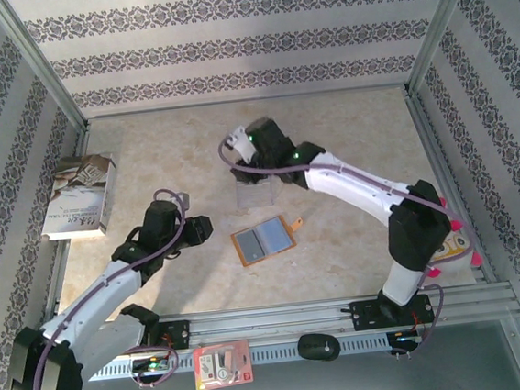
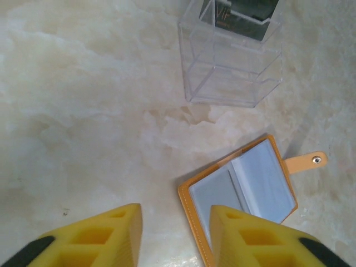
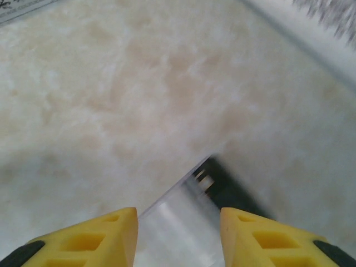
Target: Take the credit cards out of the card holder
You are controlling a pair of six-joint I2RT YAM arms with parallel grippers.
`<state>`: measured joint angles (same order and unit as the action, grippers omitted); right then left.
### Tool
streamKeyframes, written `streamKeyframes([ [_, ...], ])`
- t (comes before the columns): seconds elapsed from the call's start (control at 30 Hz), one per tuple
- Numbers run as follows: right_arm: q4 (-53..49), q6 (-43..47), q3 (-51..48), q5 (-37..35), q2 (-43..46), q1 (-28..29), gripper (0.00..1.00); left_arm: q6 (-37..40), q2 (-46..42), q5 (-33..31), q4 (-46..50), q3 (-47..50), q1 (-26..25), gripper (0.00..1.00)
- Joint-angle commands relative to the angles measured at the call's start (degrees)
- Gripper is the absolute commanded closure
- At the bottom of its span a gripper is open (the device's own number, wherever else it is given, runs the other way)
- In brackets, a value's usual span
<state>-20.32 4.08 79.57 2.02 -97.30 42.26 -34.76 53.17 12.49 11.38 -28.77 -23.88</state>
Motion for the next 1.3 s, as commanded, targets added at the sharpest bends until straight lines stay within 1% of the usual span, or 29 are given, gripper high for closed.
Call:
streamKeyframes([
  [0.0,-5.09,-12.72,-8.47,-1.41,2.49,3.92,0.56,0.35,-5.42,-3.63,3.0,1.08,1.02,0.56],
  [0.07,-7.11,-13.4,-11.9,-0.49,3.16,7.05,0.56,0.68,-8.27,-4.54,4.05,1.69,1.24,0.5],
  [0.13,-8.68,-14.02,-14.09,-0.8,2.4,10.66,0.56,1.43,-10.05,-5.01,5.33,1.71,1.49,0.47],
  [0.23,-8.52,-14.97,-14.68,-1.41,-0.11,14.79,0.56,1.92,-11.21,-6.34,7.3,1.07,1.7,0.46],
  [0.33,-8.16,-14.59,-13.41,-4.16,-3.18,17.4,0.56,1.51,-12.1,-6.32,7.7,1.36,1.92,0.45],
  [0.47,-8.08,-13.32,-11.82,-6.83,-6.53,18.56,0.56,0.89,-12.26,-5.46,8.29,1.89,2.0,0.47],
  [0.77,-7.62,-11.62,-11.02,-5.85,-11.0,19.0,0.57,-0.61,-12.56,-4.03,7.17,3.41,2.1,0.48],
  [0.83,-7.46,-11.66,-11.01,-5.41,-11.69,19.13,0.59,-0.61,-12.24,-3.85,6.99,3.33,2.12,0.48],
  [0.9,-7.33,-11.89,-11.06,-5.01,-12.17,19.16,0.63,-0.57,-11.96,-3.57,6.7,3.29,2.13,0.49],
  [0.93,-7.15,-11.89,-11.1,-4.78,-12.39,19.18,0.67,-0.56,-11.65,-3.23,6.4,3.37,2.11,0.49],
  [1.03,-5.74,-12.1,-11.51,-4.44,-12.41,19.02,0.83,-0.21,-10.5,-1.75,5.32,3.46,2.08,0.52],
  [1.13,-2.94,-13.54,-12.46,-3.1,-11.18,18.35,0.97,-0.83,-8.3,1.35,2.54,4.2,1.97,0.57],
  [1.17,-0.9,-14.4,-13.31,-2.22,-10.16,17.83,0.99,-1.38,-7.39,2.32,1.17,4.68,1.82,0.58],
  [1.27,5.42,-17.72,-16.27,0.32,-6.85,16.27,1.0,-3.17,-4.85,3.35,-3.07,6.15,0.84,0.6],
])
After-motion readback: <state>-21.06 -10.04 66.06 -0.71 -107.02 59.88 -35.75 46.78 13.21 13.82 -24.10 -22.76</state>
